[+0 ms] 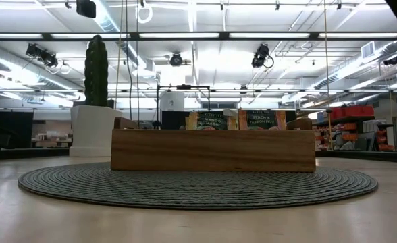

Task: Pick & Place Tea
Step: Put the yellow tea bag into the middle section of the wooden organizer

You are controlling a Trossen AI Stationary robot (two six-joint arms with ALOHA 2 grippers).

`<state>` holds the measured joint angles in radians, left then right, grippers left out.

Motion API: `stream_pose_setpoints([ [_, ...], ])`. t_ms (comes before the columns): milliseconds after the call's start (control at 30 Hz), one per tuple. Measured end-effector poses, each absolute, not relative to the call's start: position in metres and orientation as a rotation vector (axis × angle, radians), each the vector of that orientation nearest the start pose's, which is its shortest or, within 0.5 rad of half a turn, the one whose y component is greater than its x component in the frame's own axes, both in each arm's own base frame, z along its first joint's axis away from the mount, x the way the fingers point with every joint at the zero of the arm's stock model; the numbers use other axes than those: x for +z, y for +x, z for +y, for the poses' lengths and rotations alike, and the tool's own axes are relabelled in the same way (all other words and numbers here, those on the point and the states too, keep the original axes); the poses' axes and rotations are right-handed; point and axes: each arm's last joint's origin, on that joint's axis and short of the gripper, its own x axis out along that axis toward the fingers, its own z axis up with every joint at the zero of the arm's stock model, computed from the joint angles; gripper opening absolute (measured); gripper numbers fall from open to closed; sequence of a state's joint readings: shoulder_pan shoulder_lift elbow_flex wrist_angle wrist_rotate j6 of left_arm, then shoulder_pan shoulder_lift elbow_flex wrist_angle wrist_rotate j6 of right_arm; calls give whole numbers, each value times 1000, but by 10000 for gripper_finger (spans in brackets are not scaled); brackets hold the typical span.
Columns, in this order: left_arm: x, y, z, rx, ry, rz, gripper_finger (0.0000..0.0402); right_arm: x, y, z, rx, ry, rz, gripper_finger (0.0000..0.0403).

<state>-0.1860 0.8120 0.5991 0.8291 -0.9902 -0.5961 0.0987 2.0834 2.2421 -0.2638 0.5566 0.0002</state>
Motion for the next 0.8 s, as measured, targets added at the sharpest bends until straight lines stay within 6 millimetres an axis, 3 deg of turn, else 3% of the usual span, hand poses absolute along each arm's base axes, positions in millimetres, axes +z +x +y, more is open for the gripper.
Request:
stream_pose_setpoints([
  [367, 351, 160, -6, 597, -906, -764, 0, 423, 475, 15, -424, 22, 84, 159],
  [500, 351, 160, -6, 588, -919, -769, 0, 422, 476, 10, -379, 51, 84, 110],
  [667, 351, 160, -6, 577, -922, -770, 0, 421, 476, 5, -369, 63, 95, 16],
  [800, 351, 160, -6, 584, -900, -758, 5, 421, 474, 3, -379, 43, 119, 6],
])
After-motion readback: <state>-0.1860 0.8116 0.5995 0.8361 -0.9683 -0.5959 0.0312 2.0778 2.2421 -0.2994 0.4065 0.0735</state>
